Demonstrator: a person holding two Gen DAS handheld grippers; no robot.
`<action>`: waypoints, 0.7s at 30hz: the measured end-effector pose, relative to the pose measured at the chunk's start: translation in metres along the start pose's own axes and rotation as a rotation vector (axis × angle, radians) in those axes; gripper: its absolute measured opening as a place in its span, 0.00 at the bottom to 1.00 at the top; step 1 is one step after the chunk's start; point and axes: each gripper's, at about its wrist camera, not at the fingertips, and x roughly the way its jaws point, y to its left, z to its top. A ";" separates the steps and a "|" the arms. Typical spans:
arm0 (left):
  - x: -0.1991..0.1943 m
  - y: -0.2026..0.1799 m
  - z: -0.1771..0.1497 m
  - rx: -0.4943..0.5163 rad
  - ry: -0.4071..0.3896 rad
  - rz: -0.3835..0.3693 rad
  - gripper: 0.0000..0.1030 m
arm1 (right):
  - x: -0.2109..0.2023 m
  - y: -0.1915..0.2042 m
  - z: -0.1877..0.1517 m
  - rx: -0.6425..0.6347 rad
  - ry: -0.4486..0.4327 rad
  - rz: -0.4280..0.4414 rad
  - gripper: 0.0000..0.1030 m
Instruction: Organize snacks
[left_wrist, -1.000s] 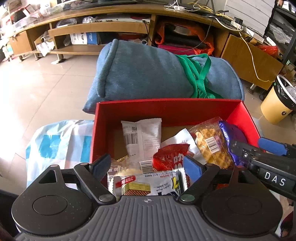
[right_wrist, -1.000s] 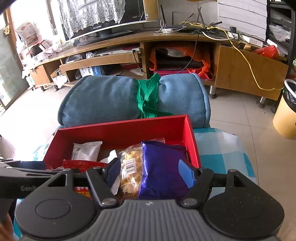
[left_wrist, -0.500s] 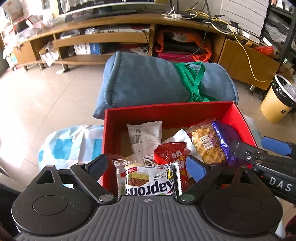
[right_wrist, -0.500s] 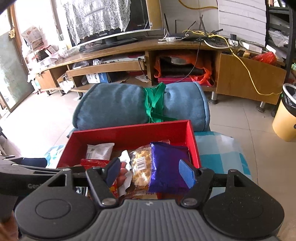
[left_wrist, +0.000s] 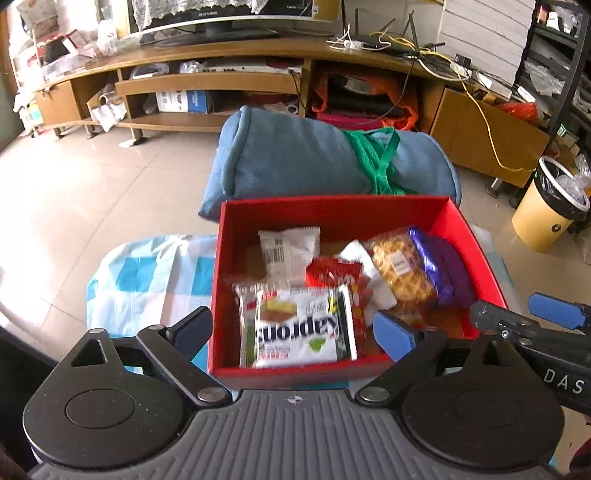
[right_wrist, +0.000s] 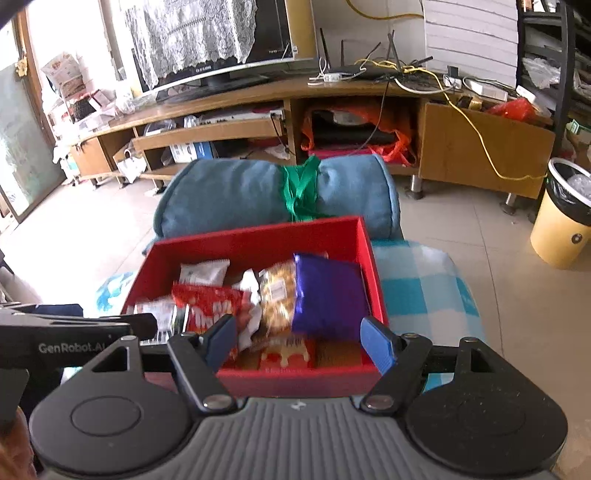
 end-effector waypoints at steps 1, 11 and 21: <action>-0.002 0.000 -0.003 0.000 0.000 0.003 0.94 | -0.002 -0.001 -0.003 0.003 0.003 0.001 0.71; -0.023 -0.008 -0.038 0.037 0.000 0.026 0.99 | -0.024 0.000 -0.030 0.030 0.024 0.007 0.71; -0.044 -0.004 -0.062 0.028 -0.003 0.020 0.99 | -0.050 0.006 -0.053 0.043 0.021 0.014 0.71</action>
